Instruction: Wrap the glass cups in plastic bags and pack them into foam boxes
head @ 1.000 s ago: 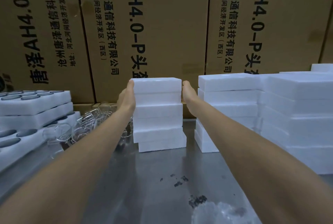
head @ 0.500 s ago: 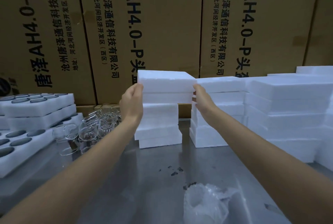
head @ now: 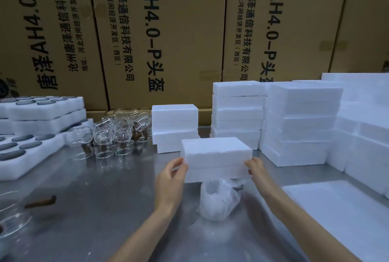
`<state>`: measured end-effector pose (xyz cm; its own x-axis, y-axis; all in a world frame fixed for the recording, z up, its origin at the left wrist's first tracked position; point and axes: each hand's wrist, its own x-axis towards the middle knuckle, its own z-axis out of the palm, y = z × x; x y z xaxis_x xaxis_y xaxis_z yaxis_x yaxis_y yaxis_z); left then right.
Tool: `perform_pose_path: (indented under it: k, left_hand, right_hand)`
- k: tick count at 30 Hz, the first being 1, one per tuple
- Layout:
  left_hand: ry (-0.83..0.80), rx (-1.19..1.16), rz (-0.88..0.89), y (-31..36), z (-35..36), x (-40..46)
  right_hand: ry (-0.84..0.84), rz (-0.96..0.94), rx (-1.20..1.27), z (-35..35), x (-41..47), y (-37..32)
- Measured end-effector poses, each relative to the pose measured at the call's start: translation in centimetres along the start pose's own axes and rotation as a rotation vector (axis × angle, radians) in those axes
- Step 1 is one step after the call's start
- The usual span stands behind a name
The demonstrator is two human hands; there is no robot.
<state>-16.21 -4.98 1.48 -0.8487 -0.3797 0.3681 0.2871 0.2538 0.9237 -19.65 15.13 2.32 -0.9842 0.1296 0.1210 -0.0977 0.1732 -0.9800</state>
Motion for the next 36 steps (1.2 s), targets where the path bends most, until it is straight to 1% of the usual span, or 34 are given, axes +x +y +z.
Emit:
perform_pose_path:
  k: [6, 10, 12, 13, 15, 17, 19, 22, 24, 25, 29, 31, 33, 36]
  left_hand:
    - [-0.081, 0.033, -0.041, -1.1, -1.2, -1.7]
    - [-0.155, 0.001, -0.061, -1.5, -1.5, -1.4]
    - [-0.186, -0.021, -0.096, -1.4, -1.5, -0.6]
    - [-0.222, -0.041, -0.110, -1.3, -1.6, -0.1]
    - [-0.348, -0.064, -0.110, -1.3, -1.6, 0.7]
    - [-0.451, -0.040, -0.084, -1.3, -1.4, 1.2]
    - [-0.470, -0.065, -0.067, -1.5, -1.0, 1.6]
    - [-0.423, -0.125, -0.035, -2.1, -0.4, 1.9]
    - [-0.355, -0.140, -0.012, -2.4, -0.1, 1.9]
    - [-0.310, -0.189, -0.021, -2.4, 0.0, 2.0]
    - [-0.129, -0.645, -0.145, -1.9, -0.2, 2.5]
    - [-0.049, -0.811, -0.273, -2.2, -0.8, 2.7]
    - [-0.011, -0.914, -0.380, -2.7, -1.4, 2.9]
    - [-0.018, -0.960, -0.398, -2.9, -1.5, 2.8]
  right_hand:
    - [0.037, 0.007, -0.008, -0.4, -2.2, 1.4]
    - [0.054, 0.011, -0.010, -0.5, -2.5, 1.3]
    - [0.114, -0.003, -0.009, -0.5, -2.5, 1.1]
    - [0.164, -0.024, -0.027, -0.7, -2.5, 1.1]
    - [0.243, -0.078, -0.063, -1.4, -2.5, 1.1]
    - [0.247, -0.109, -0.075, -2.0, -2.7, 1.1]
    - [0.200, -0.123, -0.091, -2.0, -3.0, 1.2]
    - [0.085, -0.136, -0.114, -1.6, -3.6, 1.3]
    - [0.004, -0.155, -0.148, -1.4, -4.0, 1.4]
    - [-0.036, -0.167, -0.168, -1.3, -4.2, 1.4]
    - [-0.111, -0.192, -0.262, -1.0, -4.7, 1.2]
    - [-0.122, -0.186, -0.313, -0.8, -5.1, 1.1]
    - [-0.122, -0.184, -0.354, -0.6, -5.3, 1.1]
    - [-0.148, -0.181, -0.416, -0.3, -5.4, 0.9]
